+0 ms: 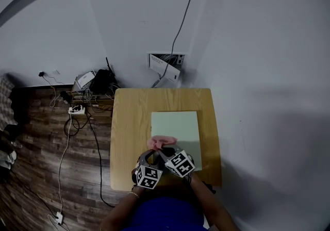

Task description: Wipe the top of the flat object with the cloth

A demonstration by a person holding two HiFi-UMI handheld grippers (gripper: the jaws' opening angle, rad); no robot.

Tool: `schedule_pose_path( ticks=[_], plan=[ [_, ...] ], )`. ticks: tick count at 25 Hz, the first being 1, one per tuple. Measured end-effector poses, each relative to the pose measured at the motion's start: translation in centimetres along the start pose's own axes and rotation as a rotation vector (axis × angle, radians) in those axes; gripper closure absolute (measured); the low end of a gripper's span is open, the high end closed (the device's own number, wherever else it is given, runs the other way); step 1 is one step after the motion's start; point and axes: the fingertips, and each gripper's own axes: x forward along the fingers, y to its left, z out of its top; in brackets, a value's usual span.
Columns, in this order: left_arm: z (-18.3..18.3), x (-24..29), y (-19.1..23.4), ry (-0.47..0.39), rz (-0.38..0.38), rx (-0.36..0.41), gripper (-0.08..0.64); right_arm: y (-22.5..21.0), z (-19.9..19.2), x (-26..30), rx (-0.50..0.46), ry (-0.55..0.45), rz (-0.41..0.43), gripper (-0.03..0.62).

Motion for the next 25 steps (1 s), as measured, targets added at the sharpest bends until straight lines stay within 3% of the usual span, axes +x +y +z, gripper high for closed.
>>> schedule_pose_path(
  ticks=[6,13,17,25],
  plan=[
    [0.1,0.0,0.0,0.003,-0.001,0.008,0.425,-0.5,-0.4,0.3,-0.061,0.042,-0.032,0.578],
    [0.1,0.0,-0.1,0.005,-0.001,0.008,0.425,-0.9,-0.7,0.2,-0.065,0.066,-0.064,0.577],
    [0.1,-0.1,-0.1,0.001,-0.001,0.003,0.425,-1.2,-1.7,-0.2,-0.124,0.121,-0.096,0.578],
    [0.1,0.1,-0.1,0.0,0.001,0.006,0.425,-2.4,-2.9,-1.5,-0.099,0.131,-0.118,0.578]
  ],
)
